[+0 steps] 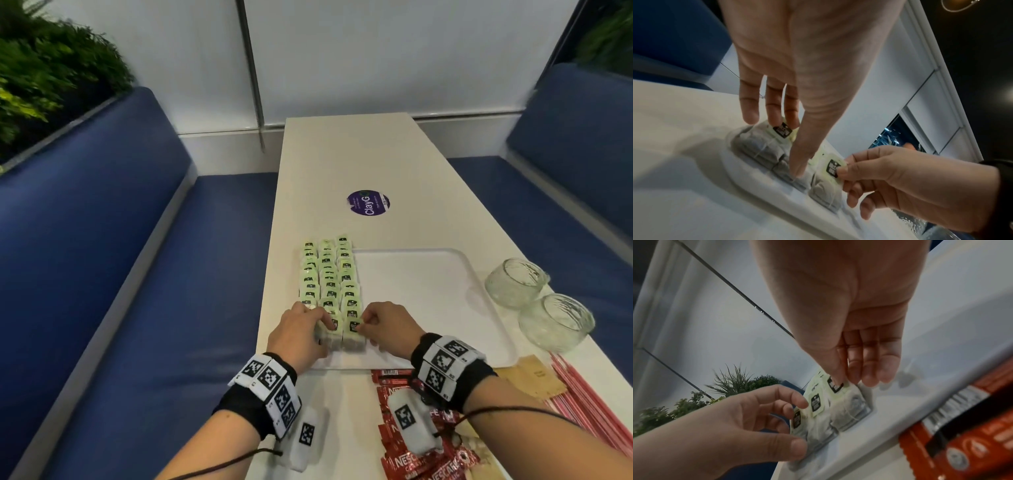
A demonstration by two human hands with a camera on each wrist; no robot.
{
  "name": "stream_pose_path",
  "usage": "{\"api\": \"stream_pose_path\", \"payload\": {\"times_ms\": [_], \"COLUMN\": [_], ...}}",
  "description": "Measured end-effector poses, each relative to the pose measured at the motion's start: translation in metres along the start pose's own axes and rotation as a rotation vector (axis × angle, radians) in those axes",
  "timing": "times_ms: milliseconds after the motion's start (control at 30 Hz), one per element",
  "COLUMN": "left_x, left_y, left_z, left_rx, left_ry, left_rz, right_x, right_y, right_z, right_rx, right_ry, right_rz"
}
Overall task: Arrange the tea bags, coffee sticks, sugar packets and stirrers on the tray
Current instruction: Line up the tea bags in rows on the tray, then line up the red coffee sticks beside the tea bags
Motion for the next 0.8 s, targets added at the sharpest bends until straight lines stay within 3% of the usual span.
{"api": "stream_pose_path", "payload": {"times_ms": [333, 800], "left_x": [0.007, 0.003], "left_y": [-0.004, 0.005], "left_z": [-0.015, 0.003], "left_rx": [-0.013, 0.008], "left_ry": [-0.01, 0.032], "left_rz": [-0.029, -0.018], "right_x": [0.007, -0.015], "right_y": [0.006, 0.011], "right_z": [-0.002, 0.021], "right_rx": [0.051, -0.022], "right_ry": [0.053, 0.071], "right_rz": [-0.144, -0.076]}}
Point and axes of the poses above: each hand's wrist, its own z-axis away from the middle knuckle, its own x-axis out of the palm, y = z × x, the point moved 5 cm from there along -z, towards the middle knuckle
